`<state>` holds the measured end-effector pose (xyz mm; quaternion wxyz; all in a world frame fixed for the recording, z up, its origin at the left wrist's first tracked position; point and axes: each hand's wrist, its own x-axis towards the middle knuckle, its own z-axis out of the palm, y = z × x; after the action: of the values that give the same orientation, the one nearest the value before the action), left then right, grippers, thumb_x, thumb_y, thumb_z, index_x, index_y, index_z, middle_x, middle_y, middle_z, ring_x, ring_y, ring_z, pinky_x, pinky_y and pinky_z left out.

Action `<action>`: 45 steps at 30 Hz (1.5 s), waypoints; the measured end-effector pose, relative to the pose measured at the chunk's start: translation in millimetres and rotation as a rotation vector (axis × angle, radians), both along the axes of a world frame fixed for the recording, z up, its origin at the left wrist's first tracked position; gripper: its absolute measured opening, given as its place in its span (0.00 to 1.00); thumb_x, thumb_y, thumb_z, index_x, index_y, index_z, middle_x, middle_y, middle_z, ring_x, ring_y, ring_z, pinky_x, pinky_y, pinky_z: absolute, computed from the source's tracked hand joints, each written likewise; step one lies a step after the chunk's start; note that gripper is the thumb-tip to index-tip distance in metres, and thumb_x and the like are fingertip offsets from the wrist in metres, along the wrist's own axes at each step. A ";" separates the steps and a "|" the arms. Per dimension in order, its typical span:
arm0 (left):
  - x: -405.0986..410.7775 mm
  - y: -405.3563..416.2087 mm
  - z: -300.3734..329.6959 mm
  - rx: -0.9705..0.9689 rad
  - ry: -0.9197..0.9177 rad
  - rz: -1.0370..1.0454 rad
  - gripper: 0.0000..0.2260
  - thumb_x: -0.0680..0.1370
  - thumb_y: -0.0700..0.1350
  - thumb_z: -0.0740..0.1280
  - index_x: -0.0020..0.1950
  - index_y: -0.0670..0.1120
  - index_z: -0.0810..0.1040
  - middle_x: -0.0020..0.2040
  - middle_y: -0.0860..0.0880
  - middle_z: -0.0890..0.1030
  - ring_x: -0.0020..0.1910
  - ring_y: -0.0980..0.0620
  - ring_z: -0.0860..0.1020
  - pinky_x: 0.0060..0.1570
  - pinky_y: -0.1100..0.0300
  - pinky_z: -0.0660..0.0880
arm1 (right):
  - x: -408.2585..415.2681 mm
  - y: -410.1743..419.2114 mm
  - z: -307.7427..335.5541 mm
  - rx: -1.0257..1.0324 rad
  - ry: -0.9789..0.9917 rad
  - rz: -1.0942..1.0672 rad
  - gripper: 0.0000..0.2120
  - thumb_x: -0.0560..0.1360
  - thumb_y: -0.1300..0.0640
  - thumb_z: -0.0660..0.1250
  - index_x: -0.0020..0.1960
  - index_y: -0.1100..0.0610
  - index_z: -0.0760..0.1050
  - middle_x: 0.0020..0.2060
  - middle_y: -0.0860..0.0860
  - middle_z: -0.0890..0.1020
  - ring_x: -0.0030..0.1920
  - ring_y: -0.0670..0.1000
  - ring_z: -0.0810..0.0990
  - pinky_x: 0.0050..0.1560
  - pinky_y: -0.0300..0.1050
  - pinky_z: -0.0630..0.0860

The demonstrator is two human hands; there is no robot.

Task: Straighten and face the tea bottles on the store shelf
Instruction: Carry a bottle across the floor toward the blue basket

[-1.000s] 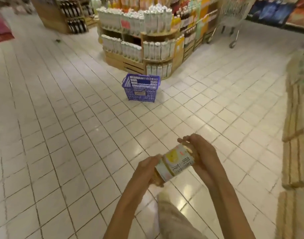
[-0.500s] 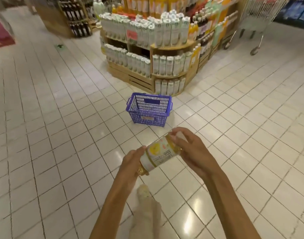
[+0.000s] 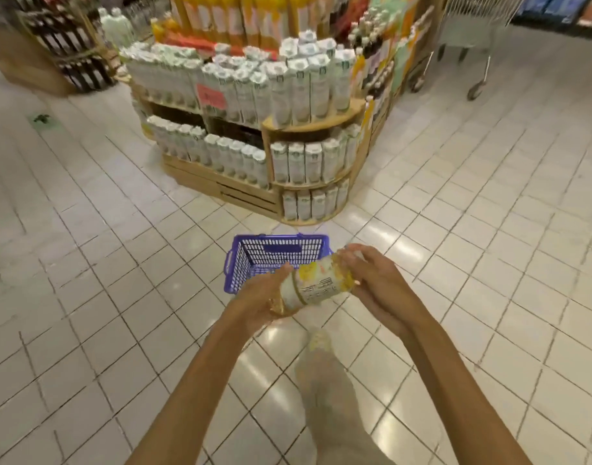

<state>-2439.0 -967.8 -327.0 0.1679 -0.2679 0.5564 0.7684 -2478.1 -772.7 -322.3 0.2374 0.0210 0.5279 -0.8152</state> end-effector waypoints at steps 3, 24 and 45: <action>-85.9 -29.8 -30.2 0.066 -0.051 0.067 0.11 0.79 0.44 0.64 0.58 0.40 0.78 0.52 0.40 0.82 0.44 0.45 0.83 0.40 0.51 0.81 | -89.9 -28.0 -29.3 0.079 -0.079 0.124 0.14 0.74 0.57 0.67 0.58 0.60 0.72 0.52 0.55 0.83 0.50 0.50 0.84 0.45 0.44 0.81; -394.9 -114.3 -541.7 0.060 -0.576 0.116 0.13 0.81 0.33 0.56 0.37 0.40 0.71 0.24 0.48 0.75 0.17 0.57 0.69 0.31 0.63 0.71 | -399.5 -152.5 -490.5 0.803 0.076 0.219 0.19 0.66 0.66 0.77 0.53 0.56 0.75 0.50 0.49 0.78 0.48 0.46 0.76 0.45 0.25 0.69; -394.7 -78.9 -759.7 0.092 -0.727 -0.065 0.15 0.83 0.36 0.52 0.70 0.38 0.67 0.59 0.43 0.77 0.56 0.46 0.75 0.59 0.53 0.70 | -380.7 -157.3 -750.0 1.108 -0.055 0.453 0.27 0.68 0.66 0.74 0.64 0.61 0.69 0.62 0.57 0.73 0.62 0.56 0.72 0.60 0.45 0.71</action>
<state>-2833.7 -1046.7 -1086.7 0.3909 -0.4977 0.4335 0.6415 -2858.8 -930.0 -1072.3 0.3726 0.0498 0.8593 -0.3467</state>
